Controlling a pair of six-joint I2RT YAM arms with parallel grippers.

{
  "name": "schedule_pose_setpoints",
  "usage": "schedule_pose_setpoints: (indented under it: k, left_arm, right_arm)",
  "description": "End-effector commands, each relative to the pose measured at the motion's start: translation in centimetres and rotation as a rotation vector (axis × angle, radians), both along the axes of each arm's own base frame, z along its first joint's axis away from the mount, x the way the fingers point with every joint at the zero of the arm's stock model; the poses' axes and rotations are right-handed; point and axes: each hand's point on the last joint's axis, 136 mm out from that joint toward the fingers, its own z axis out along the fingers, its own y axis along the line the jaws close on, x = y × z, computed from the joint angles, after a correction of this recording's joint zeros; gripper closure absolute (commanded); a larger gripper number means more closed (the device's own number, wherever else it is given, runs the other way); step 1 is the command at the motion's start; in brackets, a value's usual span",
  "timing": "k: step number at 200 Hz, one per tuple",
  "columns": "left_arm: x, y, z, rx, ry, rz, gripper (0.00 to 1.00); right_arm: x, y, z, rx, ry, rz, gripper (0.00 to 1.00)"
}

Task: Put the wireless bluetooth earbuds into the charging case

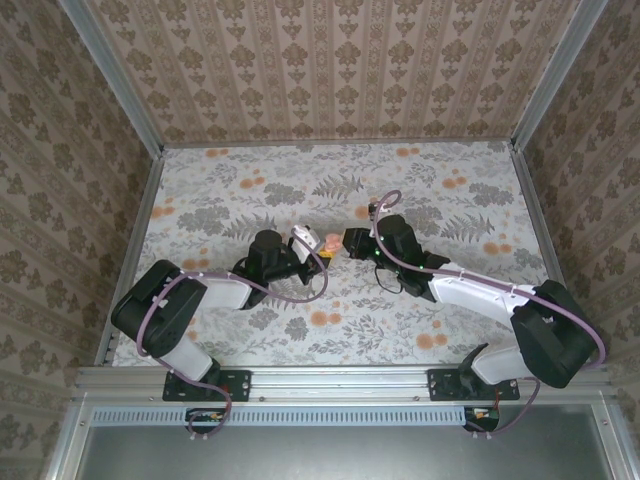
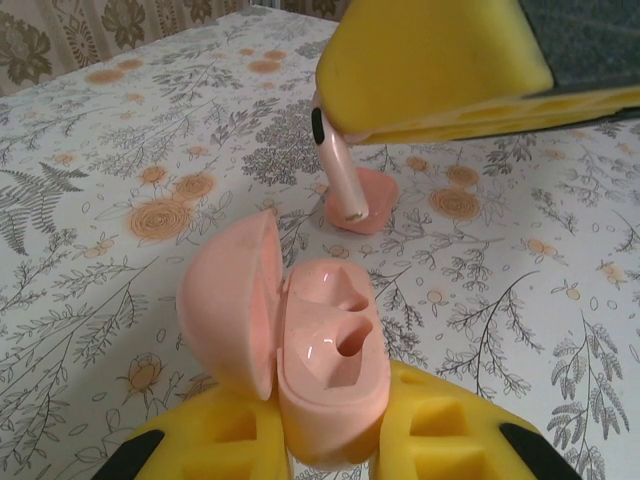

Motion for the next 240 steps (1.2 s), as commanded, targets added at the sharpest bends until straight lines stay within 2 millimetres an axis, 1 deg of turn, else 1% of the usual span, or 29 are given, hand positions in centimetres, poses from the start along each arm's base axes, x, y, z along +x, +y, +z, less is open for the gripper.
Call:
schedule_pose_setpoints:
  k: [1, 77, 112, 113, 115, 125, 200, 240]
  left_arm:
    - [0.3, -0.9, 1.9, -0.066, -0.016, -0.023, 0.89]
    - [0.6, -0.8, 3.2, -0.113, -0.019, -0.013, 0.89]
    - [0.6, -0.8, 3.7, -0.126, -0.022, -0.015, 0.89]
    - [0.6, -0.8, 3.8, -0.127, -0.023, -0.014, 0.89]
    - [0.6, -0.8, 3.9, -0.129, -0.025, -0.013, 0.89]
    - [0.6, -0.7, 3.9, -0.13, -0.023, -0.011, 0.89]
    - [0.9, -0.4, 5.0, -0.154, -0.036, 0.002, 0.89]
    - [0.9, -0.2, 5.2, -0.157, -0.037, 0.002, 0.89]
  right_arm:
    - [0.3, 0.1, 1.2, 0.003, -0.062, -0.009, 0.86]
    - [0.0, 0.7, 0.8, -0.013, -0.061, 0.012, 0.86]
    - [0.0, 0.9, 1.1, -0.018, -0.069, 0.014, 0.86]
    - [0.1, 1.0, 0.5, -0.026, -0.059, 0.015, 0.86]
    - [0.1, 1.0, 0.1, -0.033, -0.052, 0.015, 0.86]
    - [0.2, 1.0, -0.2, -0.042, -0.048, 0.016, 0.86]
    - [-0.5, 2.0, -0.3, -0.087, -0.071, 0.068, 0.86]
    - [-0.8, 2.6, -0.3, -0.078, -0.079, 0.112, 0.82]
